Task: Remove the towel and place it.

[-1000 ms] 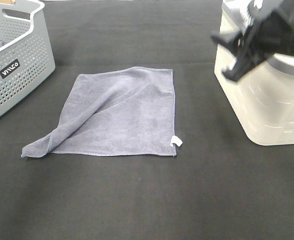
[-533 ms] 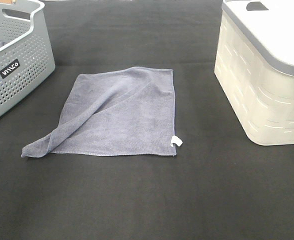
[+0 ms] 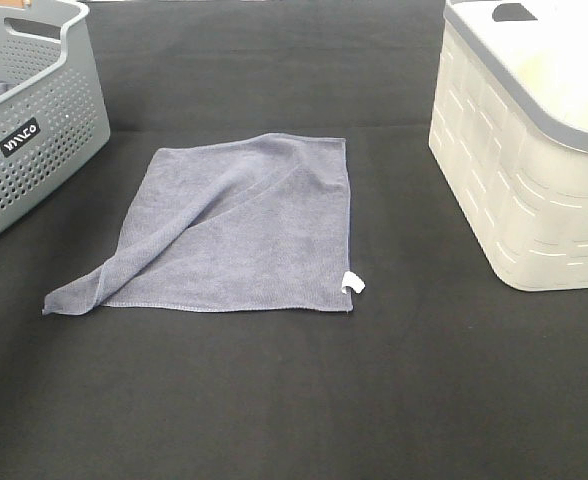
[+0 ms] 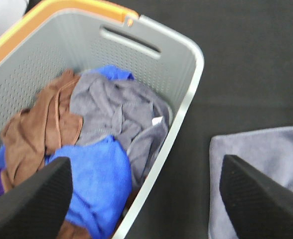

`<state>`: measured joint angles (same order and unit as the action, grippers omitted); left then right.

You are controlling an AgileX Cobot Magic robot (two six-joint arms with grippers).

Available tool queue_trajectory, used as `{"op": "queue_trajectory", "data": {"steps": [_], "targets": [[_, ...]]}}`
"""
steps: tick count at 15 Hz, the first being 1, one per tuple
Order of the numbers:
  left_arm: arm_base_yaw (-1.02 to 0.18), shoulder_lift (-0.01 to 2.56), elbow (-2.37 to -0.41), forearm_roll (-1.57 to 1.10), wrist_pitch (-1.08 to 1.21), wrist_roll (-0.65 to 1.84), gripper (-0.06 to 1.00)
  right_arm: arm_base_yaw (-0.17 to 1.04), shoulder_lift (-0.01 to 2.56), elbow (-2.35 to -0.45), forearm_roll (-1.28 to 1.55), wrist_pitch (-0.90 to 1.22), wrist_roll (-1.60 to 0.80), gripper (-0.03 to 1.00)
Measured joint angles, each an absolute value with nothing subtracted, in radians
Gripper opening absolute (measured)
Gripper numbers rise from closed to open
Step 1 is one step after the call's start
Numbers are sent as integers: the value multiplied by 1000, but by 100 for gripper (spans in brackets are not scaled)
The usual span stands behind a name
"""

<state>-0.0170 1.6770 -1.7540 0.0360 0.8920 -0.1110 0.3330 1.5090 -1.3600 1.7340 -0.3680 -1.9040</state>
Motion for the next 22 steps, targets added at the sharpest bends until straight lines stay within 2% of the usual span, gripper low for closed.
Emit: {"op": "queue_trajectory", "data": {"steps": [2,5,7,11,12,13,14,17,18,20,22], "targets": [[-2,1678,-1764,19,920,-104,76,333,1509,-1363,1734,-362,-1867,73],[5,1678,-1767,6,978,-64,76,332,1521,-1363,1681,196,-1846,73],[5,1678,-1768,8,998,-60,76,332,1521,-1363,1489,359,-1687,70],[5,1678,-1768,8,1027,-50,76,332,1575,-1497,404,626,-592,69],[5,1678,-1768,8,1037,-46,76,332,1598,-1558,203,722,-397,69],[5,1678,-1768,8,1060,-39,76,332,1607,-1582,142,762,-338,69],[5,1678,-1768,8,1079,-36,76,328,1638,-1668,11,914,-177,69],[5,1678,-1768,8,1166,-18,76,290,1671,-1752,-22,1085,-97,69],[5,1678,-1768,8,1196,-12,76,236,1673,-1769,-10,1150,-88,69],[5,1676,-1768,29,1211,-11,76,160,1673,-1769,0,1206,-87,69],[5,1669,-1768,47,1213,-11,76,145,1672,-1769,-5,1215,-87,69]]}}
